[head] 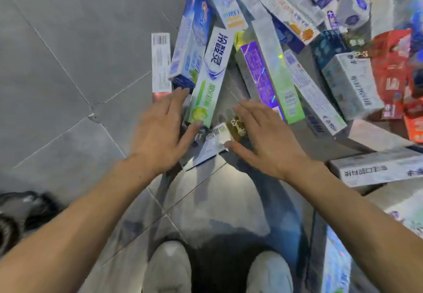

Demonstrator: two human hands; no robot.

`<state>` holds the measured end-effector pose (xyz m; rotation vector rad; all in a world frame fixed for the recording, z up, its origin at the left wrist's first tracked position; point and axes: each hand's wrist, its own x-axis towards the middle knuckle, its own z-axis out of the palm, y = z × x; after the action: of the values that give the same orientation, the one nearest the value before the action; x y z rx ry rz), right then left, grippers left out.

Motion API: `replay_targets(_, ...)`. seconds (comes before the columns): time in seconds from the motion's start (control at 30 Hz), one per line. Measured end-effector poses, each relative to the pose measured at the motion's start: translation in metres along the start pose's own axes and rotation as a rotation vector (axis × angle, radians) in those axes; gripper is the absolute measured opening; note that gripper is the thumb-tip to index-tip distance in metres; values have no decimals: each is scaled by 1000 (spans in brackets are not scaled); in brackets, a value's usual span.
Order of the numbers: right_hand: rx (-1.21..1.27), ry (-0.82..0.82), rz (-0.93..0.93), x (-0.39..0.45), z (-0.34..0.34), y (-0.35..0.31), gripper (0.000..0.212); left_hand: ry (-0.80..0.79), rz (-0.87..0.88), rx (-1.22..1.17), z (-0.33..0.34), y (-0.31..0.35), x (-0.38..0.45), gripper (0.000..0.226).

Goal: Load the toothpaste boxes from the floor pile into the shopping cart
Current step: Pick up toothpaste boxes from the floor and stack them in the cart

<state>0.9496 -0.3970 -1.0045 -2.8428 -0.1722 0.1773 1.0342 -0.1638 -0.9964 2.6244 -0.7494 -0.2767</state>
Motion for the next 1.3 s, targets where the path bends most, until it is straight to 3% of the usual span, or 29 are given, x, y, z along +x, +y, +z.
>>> replay_targets(0.2, -61, -88, -108, -2, 18, 12, 78, -15, 132, 39, 16, -20, -15, 61)
replay_targets(0.37, -146, -140, -126, 9, 30, 3, 87, -29, 41, 16, 10, -33, -27, 64)
replay_targets(0.6, -188, -232, -51, -5, 37, -17, 72, 42, -173, -87, 12, -43, -31, 60)
replay_targets(0.7, -48, -267, 31, -10, 35, -24, 61, 95, -311, -205, 16, -48, -19, 53)
replay_targets(0.83, 153, -319, 131, -20, 22, -27, 57, 170, -493, -409, 12, -45, -1, 61)
replay_targets(0.97, 442, -232, 224, -37, 9, -34, 57, 215, -585, -529, 10, -44, 7, 59)
replay_targets(1.13, 915, 18, 390, -38, -3, -43, 57, 234, -492, -453, 15, -37, 9, 55)
replay_targets(1.3, 1197, 162, 437, -24, -24, -48, 56, 253, -334, -420, 11, -8, 22, 54)
